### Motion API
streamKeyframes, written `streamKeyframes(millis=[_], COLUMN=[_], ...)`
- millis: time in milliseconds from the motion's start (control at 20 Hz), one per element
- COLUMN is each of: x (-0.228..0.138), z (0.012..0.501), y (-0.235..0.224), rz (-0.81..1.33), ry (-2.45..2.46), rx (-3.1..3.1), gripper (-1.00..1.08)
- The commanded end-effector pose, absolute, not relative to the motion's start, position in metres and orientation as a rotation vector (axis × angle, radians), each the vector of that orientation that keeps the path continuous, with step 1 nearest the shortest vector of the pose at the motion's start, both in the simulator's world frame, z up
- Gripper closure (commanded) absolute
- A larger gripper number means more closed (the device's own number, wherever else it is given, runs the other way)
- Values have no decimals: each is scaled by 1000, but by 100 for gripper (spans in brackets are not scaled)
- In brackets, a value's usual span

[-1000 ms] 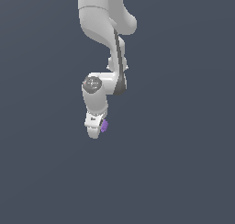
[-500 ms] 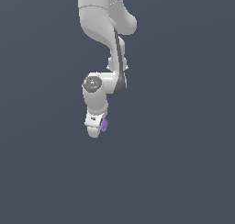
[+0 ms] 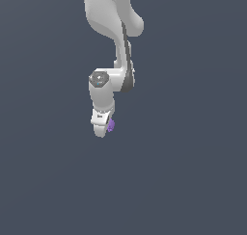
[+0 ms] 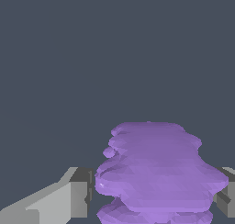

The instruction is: Pick up the object and move it to a goal position.

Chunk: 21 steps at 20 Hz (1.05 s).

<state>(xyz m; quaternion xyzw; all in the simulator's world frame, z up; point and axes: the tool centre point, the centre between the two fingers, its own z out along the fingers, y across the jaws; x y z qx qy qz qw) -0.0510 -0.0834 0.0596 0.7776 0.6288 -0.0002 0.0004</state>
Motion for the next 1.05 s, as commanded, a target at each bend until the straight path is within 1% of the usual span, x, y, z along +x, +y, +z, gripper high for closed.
streamKeyframes(millis=[0,500,750,1000], x=[-63,-111,-124,-128], z=[67,100,109,113], y=[-81,-70,-67,-66], rz=[-1,-3,-2,-2], ry=[1974,1974,1975,1975], rx=[2442,2442,2442,2442], gripper=[108,108,108,108])
